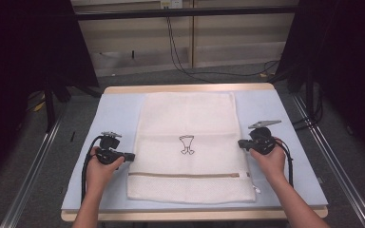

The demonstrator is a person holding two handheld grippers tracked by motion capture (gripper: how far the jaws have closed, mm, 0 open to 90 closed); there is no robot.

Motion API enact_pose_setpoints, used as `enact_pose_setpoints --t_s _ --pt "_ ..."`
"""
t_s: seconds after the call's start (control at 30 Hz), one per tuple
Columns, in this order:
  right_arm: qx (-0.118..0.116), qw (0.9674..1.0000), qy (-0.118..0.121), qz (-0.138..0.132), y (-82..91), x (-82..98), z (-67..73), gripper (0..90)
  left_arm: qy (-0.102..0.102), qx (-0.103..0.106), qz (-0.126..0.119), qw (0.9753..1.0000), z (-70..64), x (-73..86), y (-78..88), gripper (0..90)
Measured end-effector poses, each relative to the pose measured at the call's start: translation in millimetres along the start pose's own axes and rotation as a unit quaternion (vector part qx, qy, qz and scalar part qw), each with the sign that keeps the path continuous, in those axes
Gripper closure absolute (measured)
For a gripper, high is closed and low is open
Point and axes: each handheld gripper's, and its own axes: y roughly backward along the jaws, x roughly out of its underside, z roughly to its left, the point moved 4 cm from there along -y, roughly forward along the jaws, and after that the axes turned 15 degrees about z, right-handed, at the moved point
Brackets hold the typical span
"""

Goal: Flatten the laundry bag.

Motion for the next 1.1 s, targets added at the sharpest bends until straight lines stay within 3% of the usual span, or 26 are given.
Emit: enact_pose_setpoints --t_s 0.53,1.1 --pt "-0.003 0.9998 0.021 -0.004 -1.9 -6.8 5.2 87.3 0.009 0.0 -0.005 0.9999 -1.9 10.2 5.1 86.8" --pt "-0.009 0.9996 0.023 -0.012 -0.4 -6.7 8.7 87.0 0.008 -0.006 -0.001 0.9999 -3.5 16.4 9.8 86.8"
